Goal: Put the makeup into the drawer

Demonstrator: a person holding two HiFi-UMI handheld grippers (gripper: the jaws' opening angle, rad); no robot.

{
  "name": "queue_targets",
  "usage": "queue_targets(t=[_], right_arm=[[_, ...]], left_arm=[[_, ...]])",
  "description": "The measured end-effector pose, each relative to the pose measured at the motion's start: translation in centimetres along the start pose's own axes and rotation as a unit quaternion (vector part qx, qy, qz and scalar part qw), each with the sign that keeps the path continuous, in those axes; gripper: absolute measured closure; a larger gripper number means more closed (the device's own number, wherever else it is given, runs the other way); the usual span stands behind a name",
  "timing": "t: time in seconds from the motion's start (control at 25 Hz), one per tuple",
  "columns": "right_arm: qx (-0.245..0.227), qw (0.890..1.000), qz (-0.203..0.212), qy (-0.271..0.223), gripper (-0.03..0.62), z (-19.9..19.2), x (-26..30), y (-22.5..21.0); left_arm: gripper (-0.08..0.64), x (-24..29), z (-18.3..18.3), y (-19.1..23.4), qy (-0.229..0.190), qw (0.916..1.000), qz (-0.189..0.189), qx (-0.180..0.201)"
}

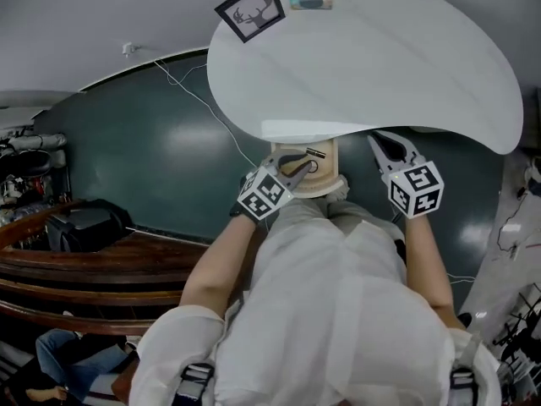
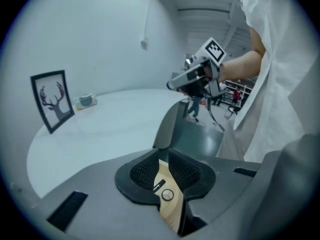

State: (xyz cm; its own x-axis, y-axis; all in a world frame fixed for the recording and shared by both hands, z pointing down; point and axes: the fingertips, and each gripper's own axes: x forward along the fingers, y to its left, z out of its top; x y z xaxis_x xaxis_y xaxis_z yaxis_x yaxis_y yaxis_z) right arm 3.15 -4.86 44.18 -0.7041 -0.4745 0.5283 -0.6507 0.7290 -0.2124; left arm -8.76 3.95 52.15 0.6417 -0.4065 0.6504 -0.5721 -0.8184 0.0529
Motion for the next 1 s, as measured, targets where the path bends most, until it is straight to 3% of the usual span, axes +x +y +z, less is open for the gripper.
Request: queue_targets(t=[0.16, 0.36, 0.48, 0.64, 0.72, 0.84, 1.0], right_arm=[[-0.014, 1.0, -0.004, -0.021, 0.581, 2.6, -0.7, -0.4], [-0.023, 0.998, -0.016, -0.061, 0.581, 6.2, -2.0, -0.9], [-0.021, 0.994, -0.027, -0.101, 0.581, 8.5, -3.5, -0.9], [-0.023, 0.985, -0.037, -0.166, 0.581, 12.3, -5.4, -1.3], [-0.032, 0.98, -0.044, -0.19, 0.581, 14.0, -6.3, -1.1], [-0.038, 0.974, -0.052, -0.217, 0.581, 15.7, -7.5, -0.9], [-0.039, 0.968, -0.057, -0.241, 0.581, 17.2, -8.4, -0.5]], left_arm=[[0.514, -4.8, 3.4, 2.9, -0.058, 0.9948, 0.081, -0.022], [0.529, -10.5, 7.3, 5.6, -0.133, 0.9758, 0.167, -0.049], [0.529, -14.2, 9.5, 7.1, -0.191, 0.9556, 0.213, -0.073], [0.529, -19.6, 12.2, 9.9, -0.291, 0.91, 0.268, -0.122], [0.529, -22.1, 13.0, 10.7, -0.322, 0.8926, 0.289, -0.129], [0.529, -25.0, 14.0, 10.9, -0.343, 0.8794, 0.308, -0.117], [0.529, -27.6, 14.4, 11.2, -0.348, 0.8712, 0.332, -0.098]])
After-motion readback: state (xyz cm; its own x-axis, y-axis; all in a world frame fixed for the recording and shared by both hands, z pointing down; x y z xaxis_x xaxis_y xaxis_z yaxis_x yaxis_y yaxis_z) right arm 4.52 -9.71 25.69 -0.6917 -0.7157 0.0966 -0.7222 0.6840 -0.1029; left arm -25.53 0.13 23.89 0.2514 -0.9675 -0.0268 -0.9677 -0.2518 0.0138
